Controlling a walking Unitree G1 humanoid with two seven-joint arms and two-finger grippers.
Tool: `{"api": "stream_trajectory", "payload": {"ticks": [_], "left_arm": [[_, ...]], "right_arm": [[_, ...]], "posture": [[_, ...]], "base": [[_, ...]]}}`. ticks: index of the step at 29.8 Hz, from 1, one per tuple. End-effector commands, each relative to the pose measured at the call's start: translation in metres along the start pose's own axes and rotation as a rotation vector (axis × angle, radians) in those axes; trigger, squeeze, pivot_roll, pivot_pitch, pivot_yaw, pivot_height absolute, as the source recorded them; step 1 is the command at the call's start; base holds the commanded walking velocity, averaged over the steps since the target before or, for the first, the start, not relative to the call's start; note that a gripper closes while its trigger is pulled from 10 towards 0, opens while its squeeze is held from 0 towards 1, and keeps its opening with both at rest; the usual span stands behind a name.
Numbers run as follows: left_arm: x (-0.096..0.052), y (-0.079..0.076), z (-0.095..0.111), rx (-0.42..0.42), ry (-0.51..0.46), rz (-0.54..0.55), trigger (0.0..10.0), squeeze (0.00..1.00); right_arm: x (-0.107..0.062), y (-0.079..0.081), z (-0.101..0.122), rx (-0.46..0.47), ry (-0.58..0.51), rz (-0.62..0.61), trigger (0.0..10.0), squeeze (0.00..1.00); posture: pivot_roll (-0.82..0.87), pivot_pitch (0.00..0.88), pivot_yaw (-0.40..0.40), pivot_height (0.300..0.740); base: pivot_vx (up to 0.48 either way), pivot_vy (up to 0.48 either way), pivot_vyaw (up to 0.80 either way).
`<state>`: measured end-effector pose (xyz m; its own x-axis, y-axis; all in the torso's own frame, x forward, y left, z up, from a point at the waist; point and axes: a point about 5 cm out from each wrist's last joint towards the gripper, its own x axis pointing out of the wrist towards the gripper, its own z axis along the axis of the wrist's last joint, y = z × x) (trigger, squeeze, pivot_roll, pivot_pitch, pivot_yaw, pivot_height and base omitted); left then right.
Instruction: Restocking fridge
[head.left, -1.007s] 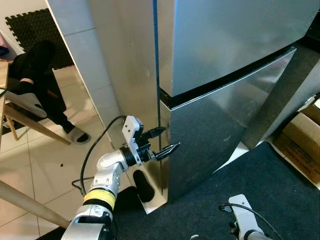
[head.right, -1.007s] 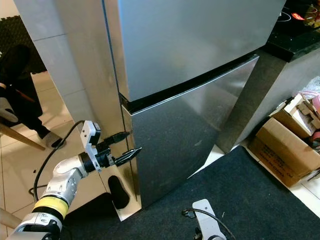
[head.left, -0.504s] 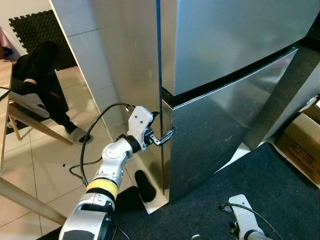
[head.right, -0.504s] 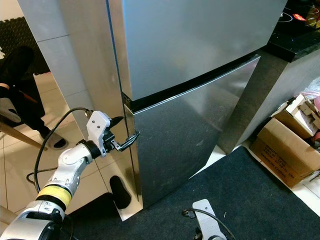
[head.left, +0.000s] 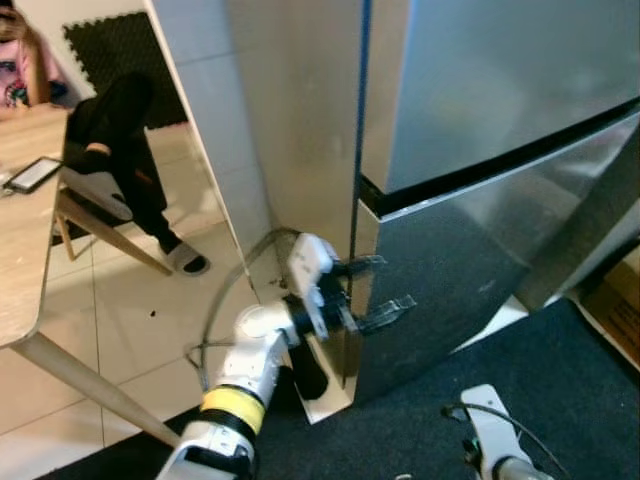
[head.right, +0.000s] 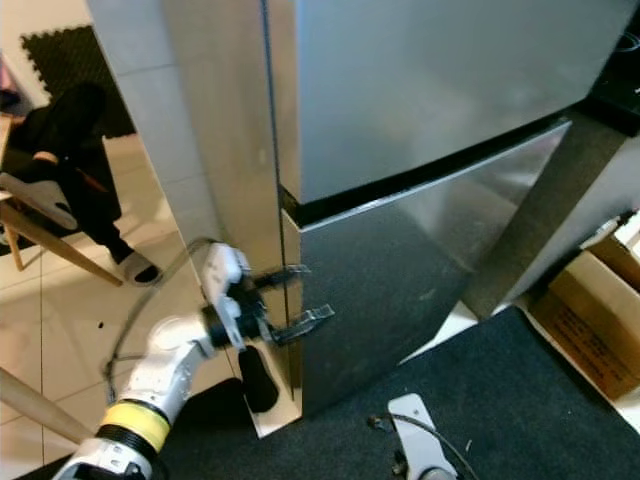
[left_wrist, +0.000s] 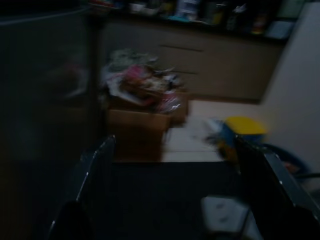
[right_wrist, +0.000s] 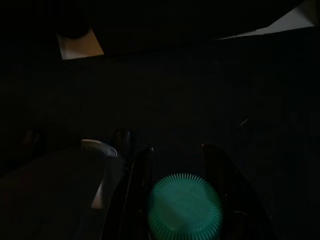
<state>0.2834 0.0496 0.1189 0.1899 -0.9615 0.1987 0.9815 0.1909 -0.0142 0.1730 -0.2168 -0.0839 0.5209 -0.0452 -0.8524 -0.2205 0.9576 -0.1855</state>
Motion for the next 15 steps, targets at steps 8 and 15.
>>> {"api": "stream_trajectory", "payload": {"ticks": [8,15], "left_arm": [[0.005,-0.015,-0.007,-0.070,-0.017,-0.047,10.0,0.00],[-0.017,0.010,-0.009,0.012,0.091,0.159,10.0,0.00]], "right_arm": [[-0.001,0.000,-0.006,0.017,0.016,-0.003,10.0,0.00],[-0.001,0.001,-0.006,0.018,0.018,0.001,10.0,0.00]], "posture": [[-0.03,0.054,0.021,0.740],[-0.03,0.054,0.024,0.740]], "base": [[0.000,0.000,0.00],[0.000,0.000,0.00]]}}
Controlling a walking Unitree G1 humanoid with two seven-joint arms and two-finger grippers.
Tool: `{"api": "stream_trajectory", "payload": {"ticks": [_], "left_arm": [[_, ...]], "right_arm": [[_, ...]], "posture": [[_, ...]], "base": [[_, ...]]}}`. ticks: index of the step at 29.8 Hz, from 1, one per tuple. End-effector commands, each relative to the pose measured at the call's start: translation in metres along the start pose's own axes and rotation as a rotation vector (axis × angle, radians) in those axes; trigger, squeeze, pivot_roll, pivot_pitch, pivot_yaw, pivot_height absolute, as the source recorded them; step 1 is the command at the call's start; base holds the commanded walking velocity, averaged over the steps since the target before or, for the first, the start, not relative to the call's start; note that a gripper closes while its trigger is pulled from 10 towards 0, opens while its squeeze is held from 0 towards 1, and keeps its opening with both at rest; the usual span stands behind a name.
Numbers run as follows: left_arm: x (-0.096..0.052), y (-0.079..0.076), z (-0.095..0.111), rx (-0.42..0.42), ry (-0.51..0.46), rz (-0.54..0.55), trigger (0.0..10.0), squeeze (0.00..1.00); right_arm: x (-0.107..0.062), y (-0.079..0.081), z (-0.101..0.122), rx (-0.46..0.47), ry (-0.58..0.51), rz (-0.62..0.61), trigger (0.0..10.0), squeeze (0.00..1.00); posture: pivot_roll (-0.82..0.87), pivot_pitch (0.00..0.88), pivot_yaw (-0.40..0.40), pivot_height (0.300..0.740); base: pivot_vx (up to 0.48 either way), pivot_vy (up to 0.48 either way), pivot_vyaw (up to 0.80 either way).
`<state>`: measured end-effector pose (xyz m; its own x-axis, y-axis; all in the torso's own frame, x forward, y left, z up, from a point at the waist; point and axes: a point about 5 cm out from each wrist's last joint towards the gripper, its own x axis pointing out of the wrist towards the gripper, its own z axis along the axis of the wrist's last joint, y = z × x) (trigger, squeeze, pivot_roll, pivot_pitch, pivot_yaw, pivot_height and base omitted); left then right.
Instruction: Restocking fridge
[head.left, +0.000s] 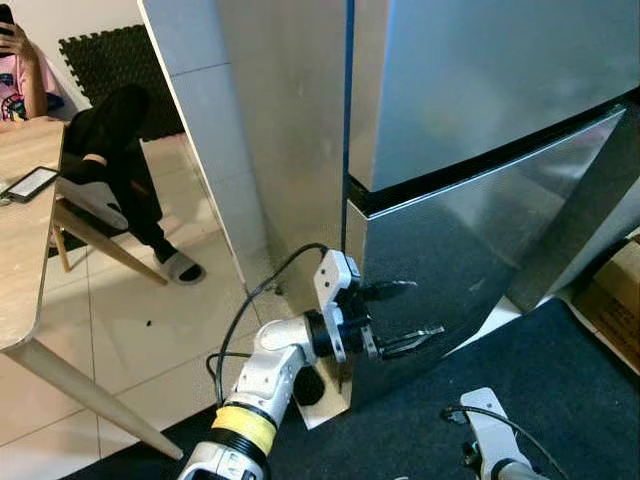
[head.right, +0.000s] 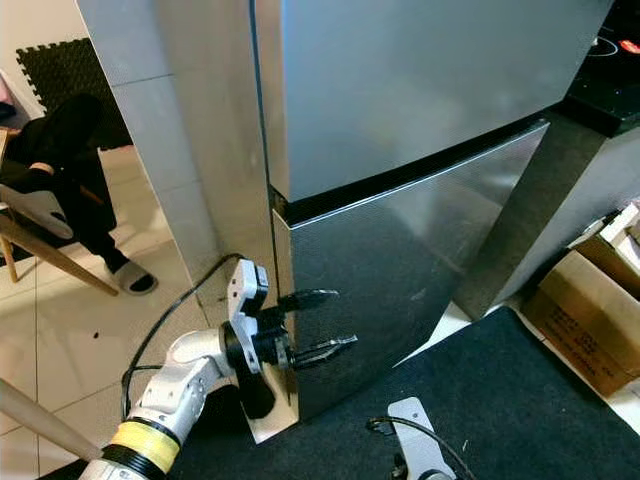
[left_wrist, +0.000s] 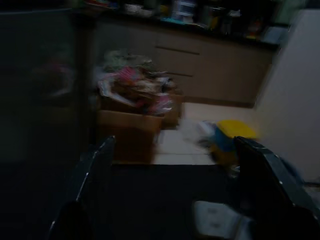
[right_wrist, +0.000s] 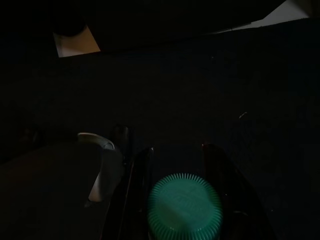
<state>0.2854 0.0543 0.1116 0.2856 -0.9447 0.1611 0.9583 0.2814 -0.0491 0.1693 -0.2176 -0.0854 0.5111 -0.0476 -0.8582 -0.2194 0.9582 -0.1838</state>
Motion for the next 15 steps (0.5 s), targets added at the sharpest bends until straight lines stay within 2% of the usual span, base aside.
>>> {"api": "stream_trajectory", "payload": {"ticks": [1,8,11,12,15], "left_arm": [[-0.026,0.024,-0.003,0.079,0.143,0.169,10.0,0.00],[-0.045,0.038,-0.001,0.136,0.245,0.277,10.0,0.00],[-0.057,0.051,0.003,0.173,0.294,0.383,10.0,0.00],[-0.057,0.051,0.003,0.173,0.294,0.383,10.0,0.00],[-0.061,0.057,0.012,0.243,0.338,0.426,10.0,0.00]], "right_arm": [[0.000,0.001,-0.003,0.017,0.010,0.001,10.0,0.00],[0.000,0.002,-0.005,0.017,0.013,0.003,10.0,0.00],[0.000,0.003,-0.004,0.017,0.014,0.006,10.0,0.00],[0.000,0.003,-0.004,0.017,0.014,0.006,10.0,0.00],[0.000,0.003,-0.004,0.014,0.014,0.008,10.0,0.00]], "posture": [[-0.03,0.054,0.024,0.740],[-0.03,0.054,0.024,0.740],[-0.03,0.056,0.027,0.740],[-0.03,0.056,0.027,0.740],[-0.02,0.059,0.024,0.740]], "base": [[0.000,0.000,0.00],[0.000,0.000,0.00],[0.000,0.000,0.00],[0.000,0.000,0.00],[0.000,0.000,0.00]]}}
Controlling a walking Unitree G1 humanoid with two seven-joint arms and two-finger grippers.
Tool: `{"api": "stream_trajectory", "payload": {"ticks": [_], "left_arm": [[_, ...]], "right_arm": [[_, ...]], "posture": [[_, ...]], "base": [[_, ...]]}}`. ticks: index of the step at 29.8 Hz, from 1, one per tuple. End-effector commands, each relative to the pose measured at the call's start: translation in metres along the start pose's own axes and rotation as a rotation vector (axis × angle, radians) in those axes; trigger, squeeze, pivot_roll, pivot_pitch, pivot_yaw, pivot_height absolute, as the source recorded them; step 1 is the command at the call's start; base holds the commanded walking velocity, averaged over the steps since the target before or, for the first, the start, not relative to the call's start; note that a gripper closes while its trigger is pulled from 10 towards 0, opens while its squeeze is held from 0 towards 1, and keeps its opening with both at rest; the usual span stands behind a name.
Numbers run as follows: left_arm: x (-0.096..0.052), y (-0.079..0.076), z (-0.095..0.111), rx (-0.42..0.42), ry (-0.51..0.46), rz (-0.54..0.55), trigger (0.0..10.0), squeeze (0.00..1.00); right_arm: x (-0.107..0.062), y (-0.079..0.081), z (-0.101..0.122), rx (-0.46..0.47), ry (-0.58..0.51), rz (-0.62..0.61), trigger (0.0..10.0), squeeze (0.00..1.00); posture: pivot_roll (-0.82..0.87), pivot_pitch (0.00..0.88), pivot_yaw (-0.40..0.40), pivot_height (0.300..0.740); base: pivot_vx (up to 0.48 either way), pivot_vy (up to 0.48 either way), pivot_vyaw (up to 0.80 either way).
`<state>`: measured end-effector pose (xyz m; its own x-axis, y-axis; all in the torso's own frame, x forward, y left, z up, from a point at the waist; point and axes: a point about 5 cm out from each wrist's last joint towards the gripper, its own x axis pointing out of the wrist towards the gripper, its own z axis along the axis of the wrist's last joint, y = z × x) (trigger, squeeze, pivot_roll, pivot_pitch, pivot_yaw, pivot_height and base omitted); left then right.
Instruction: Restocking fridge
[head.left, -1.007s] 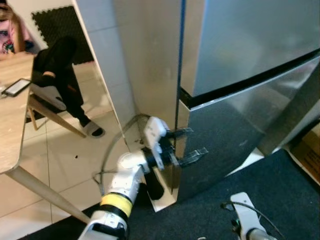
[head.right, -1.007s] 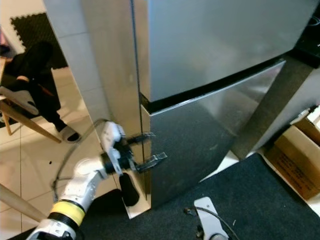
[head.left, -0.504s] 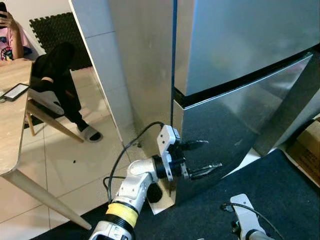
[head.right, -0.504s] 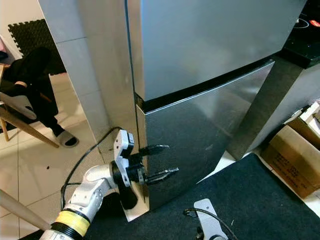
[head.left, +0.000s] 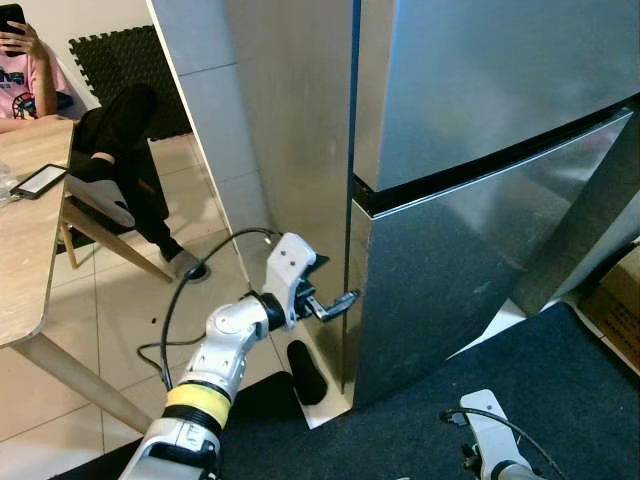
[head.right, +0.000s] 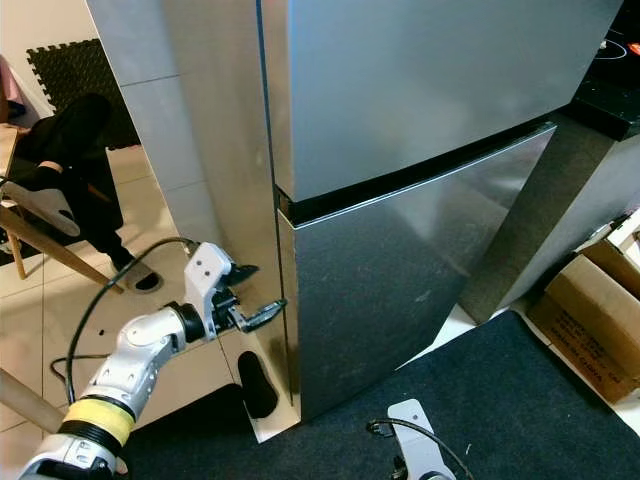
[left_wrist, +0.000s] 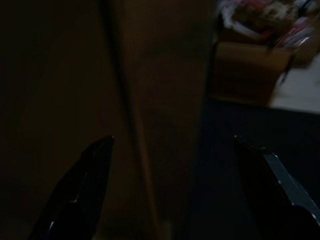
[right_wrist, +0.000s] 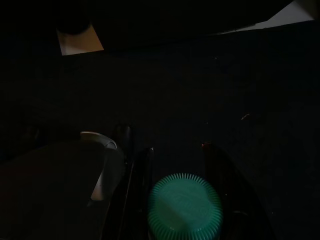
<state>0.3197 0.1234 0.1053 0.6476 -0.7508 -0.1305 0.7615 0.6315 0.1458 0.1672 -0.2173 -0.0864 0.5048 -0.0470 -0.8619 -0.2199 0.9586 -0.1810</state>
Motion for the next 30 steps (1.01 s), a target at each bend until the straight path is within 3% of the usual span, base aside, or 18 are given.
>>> {"api": "stream_trajectory", "payload": {"ticks": [1,6,11,22,30], "left_arm": [[-0.004,0.010,0.005,0.059,0.021,0.040,10.0,0.00],[-0.004,0.012,0.007,0.062,0.004,0.068,10.0,0.00],[0.006,0.007,0.021,-0.075,-0.177,0.084,10.0,0.00],[0.022,0.009,0.036,-0.076,-0.251,0.121,10.0,0.00],[0.030,0.008,0.038,-0.150,-0.281,0.046,10.0,0.00]], "right_arm": [[0.000,0.002,-0.002,0.012,0.007,0.006,10.0,0.00],[0.000,0.002,-0.002,0.010,0.007,0.006,10.0,0.00],[0.000,0.002,-0.003,0.008,0.007,0.005,10.0,0.00],[-0.001,-0.002,-0.004,0.001,0.009,-0.004,10.0,0.00],[-0.001,-0.004,-0.003,-0.004,0.005,-0.008,10.0,0.00]], "posture": [[-0.02,0.059,0.024,0.740],[-0.02,0.060,0.022,0.740],[-0.03,0.063,0.022,0.740],[-0.04,0.058,0.020,0.740],[-0.04,0.060,0.015,0.740]], "base": [[0.000,0.000,0.00],[0.000,0.000,0.00],[0.000,0.000,0.00],[0.000,0.000,0.00],[0.000,0.000,0.00]]}}
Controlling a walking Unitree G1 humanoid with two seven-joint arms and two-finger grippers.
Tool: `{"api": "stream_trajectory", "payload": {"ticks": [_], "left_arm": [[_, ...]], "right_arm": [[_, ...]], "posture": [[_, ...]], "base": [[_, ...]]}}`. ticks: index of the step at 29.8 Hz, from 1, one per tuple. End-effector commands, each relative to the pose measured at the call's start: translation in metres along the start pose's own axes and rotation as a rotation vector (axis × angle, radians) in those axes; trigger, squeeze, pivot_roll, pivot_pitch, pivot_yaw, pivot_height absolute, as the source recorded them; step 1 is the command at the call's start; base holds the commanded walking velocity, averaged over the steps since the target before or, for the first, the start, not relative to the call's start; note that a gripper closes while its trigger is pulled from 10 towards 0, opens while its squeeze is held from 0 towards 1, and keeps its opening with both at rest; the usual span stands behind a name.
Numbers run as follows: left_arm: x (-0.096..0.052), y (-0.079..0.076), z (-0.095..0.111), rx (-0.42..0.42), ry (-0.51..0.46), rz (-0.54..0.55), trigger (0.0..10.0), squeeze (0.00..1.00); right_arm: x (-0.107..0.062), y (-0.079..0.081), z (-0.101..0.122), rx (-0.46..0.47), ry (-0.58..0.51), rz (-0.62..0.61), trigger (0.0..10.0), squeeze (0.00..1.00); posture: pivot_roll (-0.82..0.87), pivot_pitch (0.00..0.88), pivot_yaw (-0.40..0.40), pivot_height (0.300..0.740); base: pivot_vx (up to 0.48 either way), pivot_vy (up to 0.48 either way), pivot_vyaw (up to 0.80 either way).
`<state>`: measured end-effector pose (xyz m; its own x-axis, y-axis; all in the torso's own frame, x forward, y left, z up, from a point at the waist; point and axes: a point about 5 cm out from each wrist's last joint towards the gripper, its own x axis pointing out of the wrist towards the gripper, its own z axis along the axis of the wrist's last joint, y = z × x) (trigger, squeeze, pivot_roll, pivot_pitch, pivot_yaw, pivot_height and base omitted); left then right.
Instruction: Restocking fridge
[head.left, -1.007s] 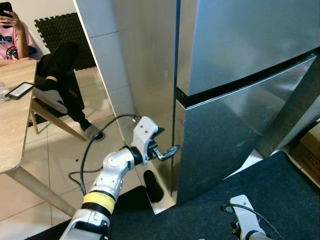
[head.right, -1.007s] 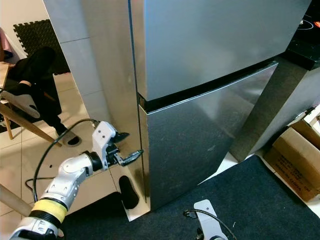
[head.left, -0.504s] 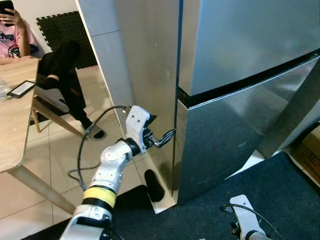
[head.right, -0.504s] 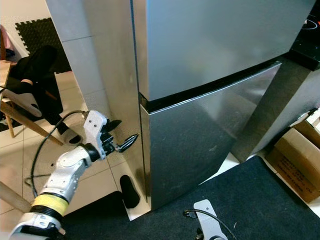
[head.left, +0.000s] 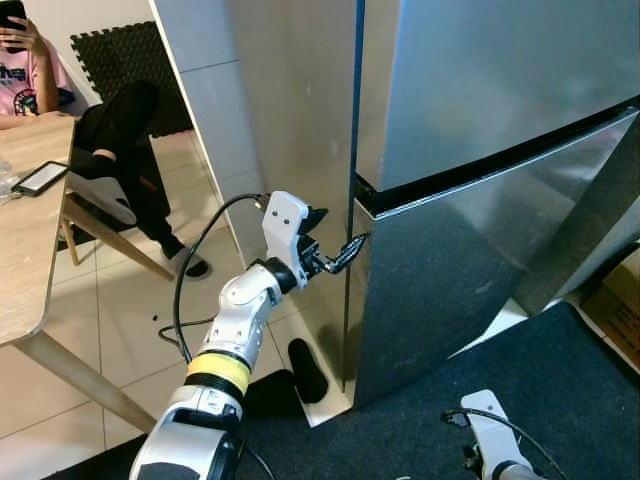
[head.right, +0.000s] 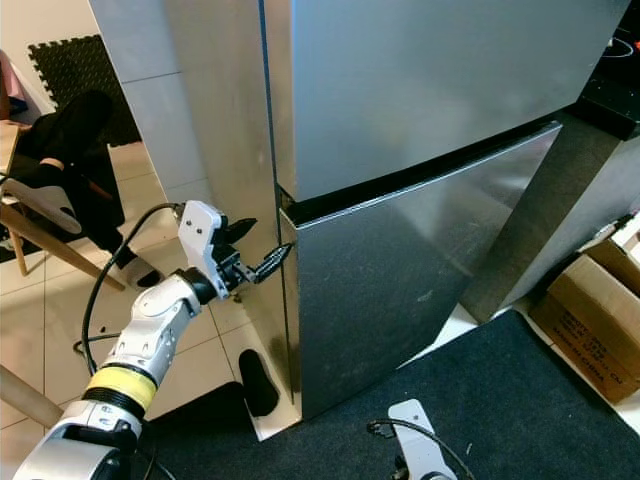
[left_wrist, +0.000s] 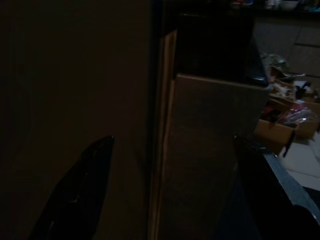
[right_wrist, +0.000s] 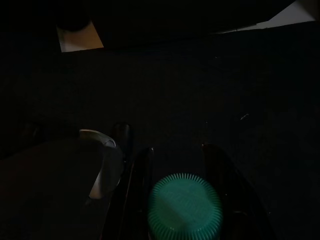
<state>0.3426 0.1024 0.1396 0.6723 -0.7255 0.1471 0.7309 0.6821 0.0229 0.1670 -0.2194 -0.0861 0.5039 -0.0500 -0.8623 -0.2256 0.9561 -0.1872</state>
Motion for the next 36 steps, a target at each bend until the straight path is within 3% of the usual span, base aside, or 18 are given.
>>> {"api": "stream_trajectory", "payload": {"ticks": [1,9,11,18,26,29,31,36], "left_arm": [[0.006,-0.002,0.001,-0.047,-0.012,-0.036,10.0,0.00],[0.010,-0.005,0.000,-0.094,0.002,-0.110,10.0,0.00],[0.012,-0.005,-0.003,-0.107,0.050,-0.192,10.0,0.00],[0.012,-0.006,-0.008,-0.135,0.108,-0.275,10.0,0.00],[0.010,-0.006,-0.011,-0.126,0.131,-0.292,10.0,0.00],[0.011,-0.009,-0.012,-0.138,0.133,-0.320,10.0,0.00],[0.012,-0.017,-0.013,-0.133,0.141,-0.402,10.0,0.00],[0.016,-0.022,-0.013,-0.138,0.138,-0.432,10.0,0.00]], "right_arm": [[-0.001,-0.002,-0.002,0.004,0.002,-0.006,10.0,0.00],[-0.001,-0.003,-0.002,0.005,0.000,-0.009,10.0,0.00],[-0.001,-0.003,-0.003,0.007,0.001,-0.011,10.0,0.00],[-0.001,-0.005,-0.003,0.010,0.001,-0.016,10.0,0.00],[-0.001,-0.005,0.000,0.014,-0.008,-0.018,10.0,0.00],[-0.001,-0.005,0.000,0.017,-0.010,-0.019,10.0,0.00],[-0.001,-0.005,0.000,0.020,-0.010,-0.021,10.0,0.00],[-0.001,-0.005,0.001,0.030,-0.015,-0.025,10.0,0.00]], "posture": [[-0.04,0.060,0.015,0.740],[-0.05,0.074,0.012,0.740],[-0.05,0.072,0.015,0.740],[-0.05,0.065,0.018,0.740],[-0.05,0.067,0.021,0.740],[-0.05,0.070,0.022,0.740],[-0.05,0.073,0.021,0.740],[-0.06,0.077,0.028,0.740]], "base": [[0.000,0.000,0.00],[0.000,0.000,0.00],[0.000,0.000,0.00],[0.000,0.000,0.00],[0.000,0.000,0.00],[0.000,0.000,0.00],[0.000,0.000,0.00],[0.000,0.000,0.00]]}}
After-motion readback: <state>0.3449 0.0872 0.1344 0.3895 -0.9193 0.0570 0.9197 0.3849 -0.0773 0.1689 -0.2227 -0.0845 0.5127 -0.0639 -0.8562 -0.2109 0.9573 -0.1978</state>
